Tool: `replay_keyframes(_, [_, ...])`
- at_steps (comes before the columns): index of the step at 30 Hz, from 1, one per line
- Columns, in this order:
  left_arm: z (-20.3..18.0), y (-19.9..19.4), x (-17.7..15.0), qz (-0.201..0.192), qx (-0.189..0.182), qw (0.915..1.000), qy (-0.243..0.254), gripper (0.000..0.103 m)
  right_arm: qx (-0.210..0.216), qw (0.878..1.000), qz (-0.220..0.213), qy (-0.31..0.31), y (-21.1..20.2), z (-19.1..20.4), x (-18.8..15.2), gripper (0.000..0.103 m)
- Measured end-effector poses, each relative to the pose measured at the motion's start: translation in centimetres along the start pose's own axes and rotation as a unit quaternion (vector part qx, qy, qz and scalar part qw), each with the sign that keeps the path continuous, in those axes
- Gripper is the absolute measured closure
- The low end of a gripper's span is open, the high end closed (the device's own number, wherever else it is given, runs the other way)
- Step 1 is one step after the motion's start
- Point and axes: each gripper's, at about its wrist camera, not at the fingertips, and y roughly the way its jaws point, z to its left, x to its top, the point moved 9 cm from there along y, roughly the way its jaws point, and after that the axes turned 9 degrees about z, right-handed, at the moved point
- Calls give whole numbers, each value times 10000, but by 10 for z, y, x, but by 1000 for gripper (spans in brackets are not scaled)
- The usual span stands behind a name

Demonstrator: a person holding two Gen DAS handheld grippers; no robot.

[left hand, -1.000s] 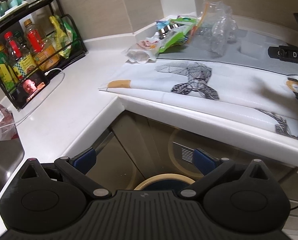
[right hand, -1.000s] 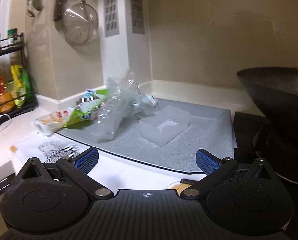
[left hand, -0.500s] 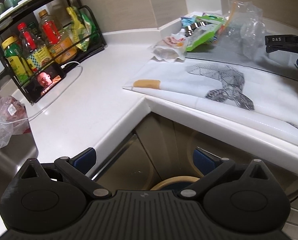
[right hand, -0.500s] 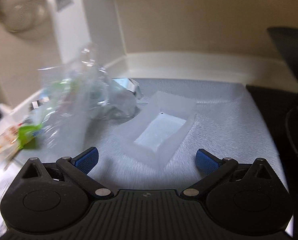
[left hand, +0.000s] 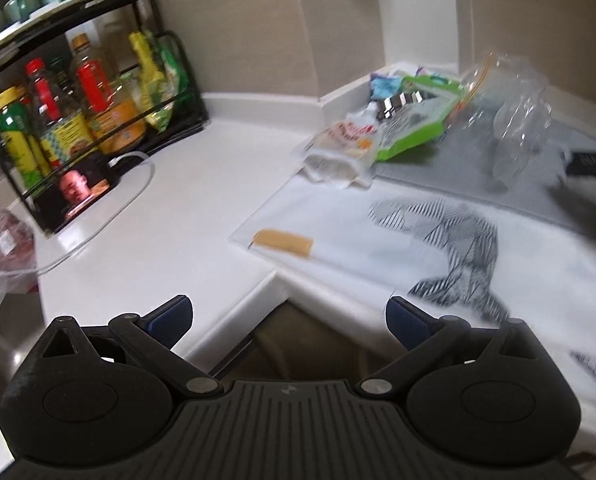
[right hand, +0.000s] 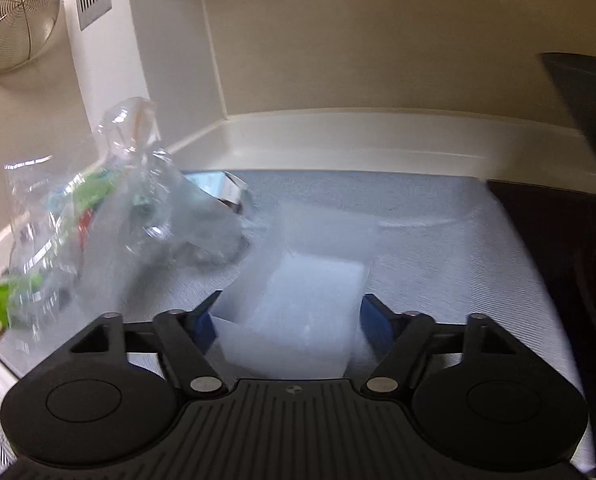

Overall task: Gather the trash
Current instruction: 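Grasp the white translucent plastic box with the right gripper, then grasp the clear zip bag with the left gripper while the right gripper holds the box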

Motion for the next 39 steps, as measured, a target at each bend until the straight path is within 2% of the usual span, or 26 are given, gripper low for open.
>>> replay_keyframes(3, [-11,4,15,-84,-178,9998,-2,0,175,9997,-56,-189,-26,-11,-11,34])
replay_keyframes(7, [-42,4,46,-250,-523,9983,85,0,-285,9960,-331,-786,-48,-22,-26,35])
replay_keyframes(9, [-64,3,67,-364,-595,9974,181,0,-443,9940,-310,-947,-46,-25,-30,35])
replay_keyframes(13, [-114,2,105,-591,-955,9928,427,0,-268,9966,-130,-774,-41,-28,-30,35])
replay_keyframes(15, [-140,5,120,-652,-1182,9896,505,0,-210,9976,-74,-661,-38,-31,-30,30])
replay_keyframes(18, [-178,25,136,-480,-1413,9872,558,0,-164,9984,38,-544,-34,-33,-31,24])
replay_keyframes(21, [-208,50,146,-304,-1372,9881,629,0,-146,9984,88,-541,-30,-30,-31,19])
replay_keyframes(24, [-229,70,150,-96,-1345,9881,734,0,-108,9984,105,-540,-30,-28,-31,9])
replay_keyframes(28, [-231,89,150,93,-920,9919,866,1,-84,9991,172,-382,-24,-30,-29,7])
replay_keyframes(29, [-229,88,148,99,-891,9921,878,16,-70,9992,168,-361,-23,-30,-28,7])
replay_keyframes(30, [-226,87,144,188,-858,9921,892,50,-58,9992,161,-370,-23,-30,-28,11])
replay_keyframes(31, [-223,87,140,391,-926,9908,905,66,-15,9992,150,-380,-24,-29,-28,31])
replay_keyframes(32, [-220,84,136,519,-1045,9893,875,78,13,9992,136,-365,-24,-30,-28,38])
replay_keyframes(37, [-193,35,112,218,-1585,9833,866,81,178,9997,-33,-167,-30,-35,-25,39])
replay_keyframes(39, [-177,16,96,94,-1645,9830,806,81,210,9997,10,-149,-29,-35,-26,39])
